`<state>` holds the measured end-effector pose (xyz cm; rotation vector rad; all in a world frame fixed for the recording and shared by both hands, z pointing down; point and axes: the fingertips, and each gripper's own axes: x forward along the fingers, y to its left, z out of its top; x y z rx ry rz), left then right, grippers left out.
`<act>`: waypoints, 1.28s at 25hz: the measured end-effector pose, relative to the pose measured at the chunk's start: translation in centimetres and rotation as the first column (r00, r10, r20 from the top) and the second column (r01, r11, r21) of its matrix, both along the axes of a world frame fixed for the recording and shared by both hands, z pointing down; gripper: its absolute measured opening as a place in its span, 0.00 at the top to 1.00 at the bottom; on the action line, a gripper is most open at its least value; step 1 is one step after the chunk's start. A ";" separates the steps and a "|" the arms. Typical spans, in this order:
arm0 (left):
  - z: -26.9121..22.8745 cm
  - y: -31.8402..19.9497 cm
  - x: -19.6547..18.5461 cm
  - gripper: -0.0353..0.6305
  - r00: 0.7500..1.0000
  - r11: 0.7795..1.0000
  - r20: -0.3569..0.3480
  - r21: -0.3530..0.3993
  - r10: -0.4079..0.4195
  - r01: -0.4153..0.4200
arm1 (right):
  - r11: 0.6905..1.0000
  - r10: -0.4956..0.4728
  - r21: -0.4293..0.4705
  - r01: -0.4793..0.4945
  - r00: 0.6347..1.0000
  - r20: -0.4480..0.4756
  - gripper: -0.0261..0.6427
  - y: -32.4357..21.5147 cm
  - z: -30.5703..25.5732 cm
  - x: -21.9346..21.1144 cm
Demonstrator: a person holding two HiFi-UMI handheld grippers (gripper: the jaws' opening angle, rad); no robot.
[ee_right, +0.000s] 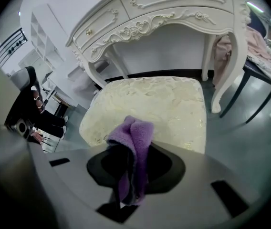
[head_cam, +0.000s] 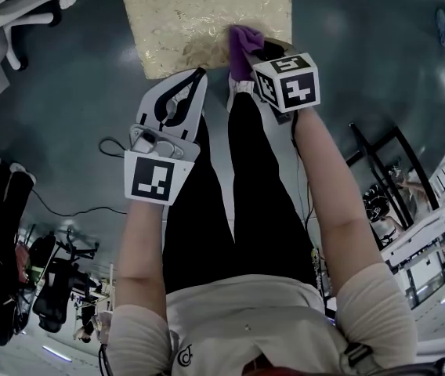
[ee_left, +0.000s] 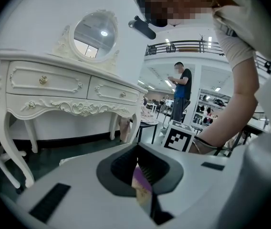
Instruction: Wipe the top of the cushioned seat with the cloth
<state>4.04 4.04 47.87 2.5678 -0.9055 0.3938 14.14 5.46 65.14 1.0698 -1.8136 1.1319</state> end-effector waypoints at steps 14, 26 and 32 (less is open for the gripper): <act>0.3 -1.7 5.0 0.93 0.996 0.996 -0.037 -0.008 -0.083 0.083 | 1.000 -0.010 -0.011 0.009 0.995 -0.101 0.83 -0.1 -0.1 7.2; -0.1 -3.0 7.6 0.93 0.997 0.997 -0.029 0.005 -0.072 0.072 | 0.997 0.036 -0.054 -0.052 0.962 -0.271 0.84 0.2 1.5 14.6; -0.3 -3.1 7.1 0.93 0.995 0.995 -0.014 -0.018 -0.099 0.099 | 0.999 0.020 0.029 -0.014 0.973 -0.232 0.84 -1.4 -1.7 13.3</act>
